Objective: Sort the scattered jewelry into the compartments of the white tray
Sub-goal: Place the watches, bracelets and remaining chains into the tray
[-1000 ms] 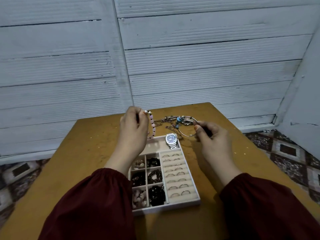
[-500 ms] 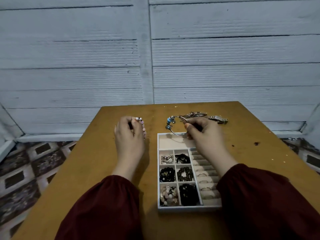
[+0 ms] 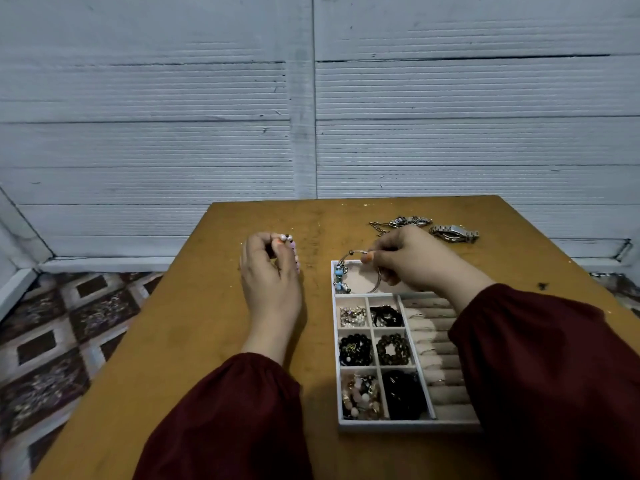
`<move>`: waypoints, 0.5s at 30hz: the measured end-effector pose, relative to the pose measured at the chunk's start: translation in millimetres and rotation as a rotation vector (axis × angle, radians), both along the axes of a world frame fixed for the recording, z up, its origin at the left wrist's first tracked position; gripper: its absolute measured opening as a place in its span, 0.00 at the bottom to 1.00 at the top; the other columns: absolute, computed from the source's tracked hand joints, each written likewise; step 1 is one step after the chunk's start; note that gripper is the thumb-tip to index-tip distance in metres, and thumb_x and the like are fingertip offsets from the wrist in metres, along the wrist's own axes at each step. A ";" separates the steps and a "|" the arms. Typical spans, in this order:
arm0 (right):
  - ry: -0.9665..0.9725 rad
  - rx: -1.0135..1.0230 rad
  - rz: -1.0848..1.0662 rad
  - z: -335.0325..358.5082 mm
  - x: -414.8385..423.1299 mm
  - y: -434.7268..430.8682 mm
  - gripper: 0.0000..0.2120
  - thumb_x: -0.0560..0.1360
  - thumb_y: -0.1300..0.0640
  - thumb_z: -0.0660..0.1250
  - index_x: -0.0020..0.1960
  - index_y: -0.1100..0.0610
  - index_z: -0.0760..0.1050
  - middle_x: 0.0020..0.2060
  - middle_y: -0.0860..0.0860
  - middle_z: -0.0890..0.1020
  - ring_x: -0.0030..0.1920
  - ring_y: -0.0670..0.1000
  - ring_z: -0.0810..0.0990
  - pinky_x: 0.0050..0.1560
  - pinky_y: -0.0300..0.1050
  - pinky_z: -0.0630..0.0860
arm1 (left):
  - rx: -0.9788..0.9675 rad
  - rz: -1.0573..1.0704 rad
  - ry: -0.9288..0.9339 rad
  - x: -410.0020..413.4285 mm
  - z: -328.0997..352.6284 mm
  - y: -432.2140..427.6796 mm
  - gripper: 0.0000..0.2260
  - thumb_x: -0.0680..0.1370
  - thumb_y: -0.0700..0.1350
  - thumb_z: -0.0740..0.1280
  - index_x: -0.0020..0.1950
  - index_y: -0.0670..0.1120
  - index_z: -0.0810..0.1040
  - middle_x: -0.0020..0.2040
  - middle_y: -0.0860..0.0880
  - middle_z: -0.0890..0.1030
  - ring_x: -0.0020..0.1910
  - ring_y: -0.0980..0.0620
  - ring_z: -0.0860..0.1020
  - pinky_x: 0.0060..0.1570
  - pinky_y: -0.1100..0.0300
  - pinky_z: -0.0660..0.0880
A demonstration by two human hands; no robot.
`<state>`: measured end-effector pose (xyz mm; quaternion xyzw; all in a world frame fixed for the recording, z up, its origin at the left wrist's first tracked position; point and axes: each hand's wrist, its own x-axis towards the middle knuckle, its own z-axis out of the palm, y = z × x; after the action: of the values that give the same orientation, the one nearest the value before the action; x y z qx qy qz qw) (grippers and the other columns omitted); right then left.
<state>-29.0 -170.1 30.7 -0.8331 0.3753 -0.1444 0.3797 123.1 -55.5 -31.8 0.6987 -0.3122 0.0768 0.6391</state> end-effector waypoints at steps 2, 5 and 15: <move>0.044 0.002 -0.013 -0.4 4.4 -2.5 0.10 0.78 0.59 0.64 0.43 0.62 0.80 0.25 0.51 0.77 0.25 0.47 0.73 0.21 0.32 0.65 | 0.000 -0.015 0.010 0.2 -0.1 0.3 0.08 0.79 0.48 0.56 0.42 0.60 0.67 0.44 0.44 0.78 0.43 0.42 0.77 0.39 0.51 0.74; 0.116 -0.010 -0.020 -1.9 10.5 -7.8 0.10 0.78 0.61 0.64 0.43 0.62 0.81 0.27 0.52 0.78 0.27 0.50 0.75 0.29 0.38 0.72 | -0.030 -0.041 0.080 3.0 0.9 0.5 0.10 0.80 0.44 0.57 0.42 0.57 0.68 0.45 0.39 0.78 0.39 0.43 0.78 0.30 0.66 0.71; 0.258 -0.195 -0.020 -2.8 23.5 -11.2 0.03 0.73 0.63 0.67 0.41 0.59 0.79 0.33 0.54 0.84 0.38 0.55 0.85 0.37 0.42 0.79 | -0.020 -0.008 0.041 12.7 -10.9 -3.1 0.05 0.77 0.53 0.56 0.43 0.61 0.69 0.44 0.43 0.79 0.41 0.41 0.79 0.39 0.45 0.77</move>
<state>-5.5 -181.3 27.9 -0.8737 0.4136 -0.0759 0.2445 135.8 -58.6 -42.7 0.6925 -0.3011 0.0630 0.6526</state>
